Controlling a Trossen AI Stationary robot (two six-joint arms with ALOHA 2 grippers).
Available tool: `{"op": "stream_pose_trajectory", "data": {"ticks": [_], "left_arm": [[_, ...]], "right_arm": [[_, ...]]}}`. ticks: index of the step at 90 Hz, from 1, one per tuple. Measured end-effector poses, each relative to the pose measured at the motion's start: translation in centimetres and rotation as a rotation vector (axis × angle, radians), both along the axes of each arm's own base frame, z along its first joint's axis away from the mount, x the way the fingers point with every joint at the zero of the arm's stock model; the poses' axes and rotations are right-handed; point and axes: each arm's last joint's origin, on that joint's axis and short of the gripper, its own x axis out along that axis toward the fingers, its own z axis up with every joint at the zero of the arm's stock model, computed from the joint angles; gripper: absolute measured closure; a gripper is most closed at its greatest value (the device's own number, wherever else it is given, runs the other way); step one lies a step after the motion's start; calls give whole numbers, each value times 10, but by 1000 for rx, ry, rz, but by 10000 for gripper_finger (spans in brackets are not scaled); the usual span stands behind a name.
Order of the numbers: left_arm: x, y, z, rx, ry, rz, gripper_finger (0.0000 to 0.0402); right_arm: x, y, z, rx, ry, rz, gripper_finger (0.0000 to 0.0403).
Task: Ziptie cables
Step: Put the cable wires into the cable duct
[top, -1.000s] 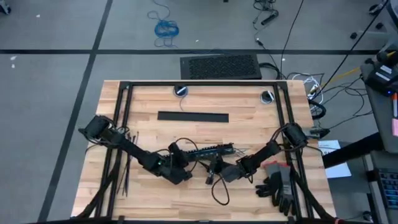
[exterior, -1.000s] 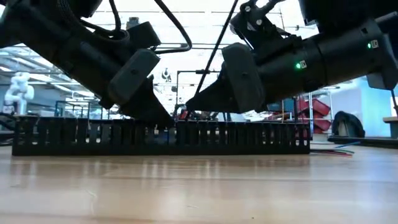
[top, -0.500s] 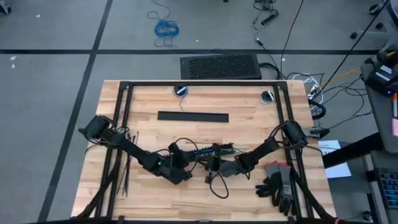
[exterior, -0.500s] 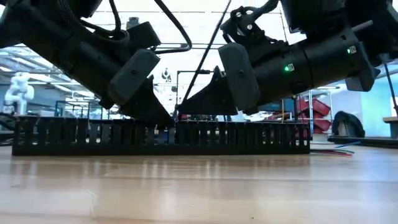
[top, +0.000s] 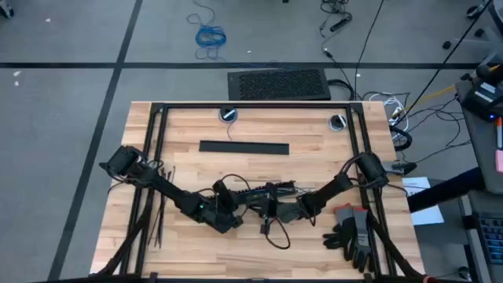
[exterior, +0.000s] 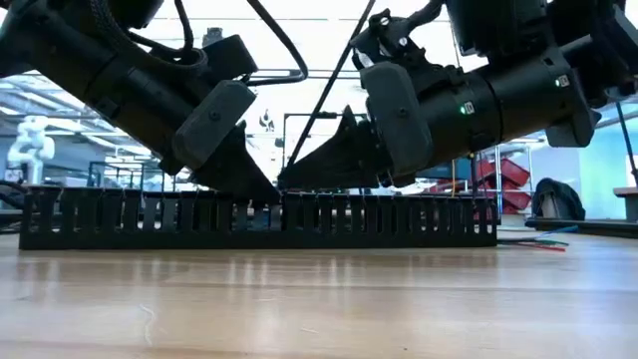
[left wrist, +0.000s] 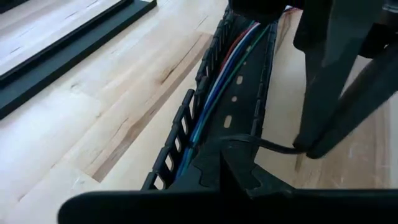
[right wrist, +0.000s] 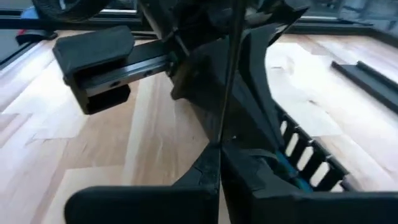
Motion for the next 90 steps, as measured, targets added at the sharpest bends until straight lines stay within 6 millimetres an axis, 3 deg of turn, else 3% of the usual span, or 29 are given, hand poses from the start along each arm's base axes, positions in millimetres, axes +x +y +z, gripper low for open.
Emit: {"op": "stream_pose_trajectory", "data": {"ticks": [49,63,74,90], "left_arm": [[0,0,0,-5,-4,7,402],[0,0,0,-7,-4,7,402],[1,-1,0,-17,-2,-17,402],[2,-7,5,-23,-9,-99,393]], "right_arm": [[3,-11,-5,92,45,-47,403],[-1,-2,-7,116,66,-20,400],[-5,6,-8,156,83,-13,369],[-10,15,-6,184,88,11,285]]}}
